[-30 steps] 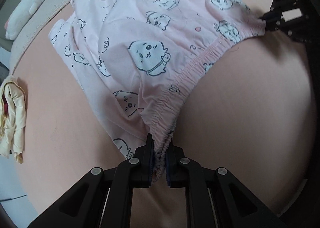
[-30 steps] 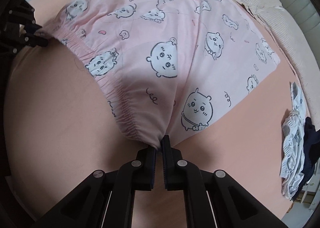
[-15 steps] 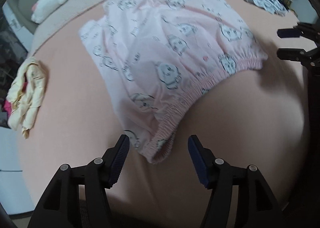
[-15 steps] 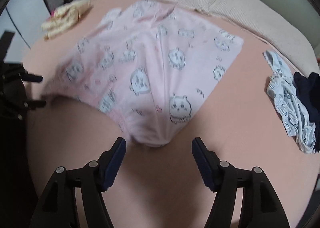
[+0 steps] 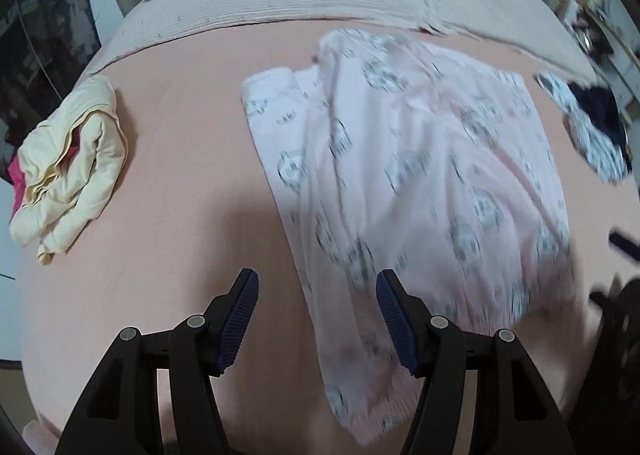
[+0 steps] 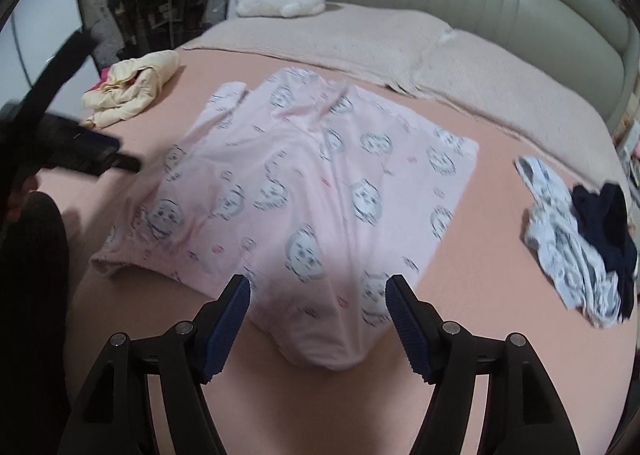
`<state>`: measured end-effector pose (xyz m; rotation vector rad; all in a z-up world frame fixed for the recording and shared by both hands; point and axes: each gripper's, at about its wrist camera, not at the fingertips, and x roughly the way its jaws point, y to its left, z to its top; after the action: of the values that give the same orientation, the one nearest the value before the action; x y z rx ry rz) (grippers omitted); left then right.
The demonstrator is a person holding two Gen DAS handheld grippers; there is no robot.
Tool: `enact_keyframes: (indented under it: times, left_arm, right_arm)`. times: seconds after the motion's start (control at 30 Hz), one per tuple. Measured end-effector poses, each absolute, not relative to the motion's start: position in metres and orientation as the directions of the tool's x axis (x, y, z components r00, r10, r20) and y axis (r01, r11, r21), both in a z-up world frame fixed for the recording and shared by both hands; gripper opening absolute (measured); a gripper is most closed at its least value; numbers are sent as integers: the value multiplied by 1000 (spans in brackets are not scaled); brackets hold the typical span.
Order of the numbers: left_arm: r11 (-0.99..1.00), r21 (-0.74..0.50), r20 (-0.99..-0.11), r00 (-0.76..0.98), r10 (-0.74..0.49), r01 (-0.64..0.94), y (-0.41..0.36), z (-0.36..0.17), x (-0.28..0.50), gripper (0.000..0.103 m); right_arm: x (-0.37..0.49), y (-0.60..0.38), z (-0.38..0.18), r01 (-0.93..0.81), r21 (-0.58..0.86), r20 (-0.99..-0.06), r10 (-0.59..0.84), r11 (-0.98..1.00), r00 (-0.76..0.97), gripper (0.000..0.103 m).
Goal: Fold clothes
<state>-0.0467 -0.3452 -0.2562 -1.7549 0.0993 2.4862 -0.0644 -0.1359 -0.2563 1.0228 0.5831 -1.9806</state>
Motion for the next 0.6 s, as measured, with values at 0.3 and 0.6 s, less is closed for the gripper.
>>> enact_keyframes:
  times: [0.3, 0.6]
  left_arm:
    - [-982, -100, -947, -287, 143, -159, -355, -268, -128, 59]
    - [-991, 62, -975, -220, -34, -122, -346, -272, -144, 59]
  right_arm:
    - [-52, -188, -268, 834, 53, -822, -498, -548, -275, 70]
    - [-51, -229, -235, 846, 243, -689, -699, -474, -193, 70]
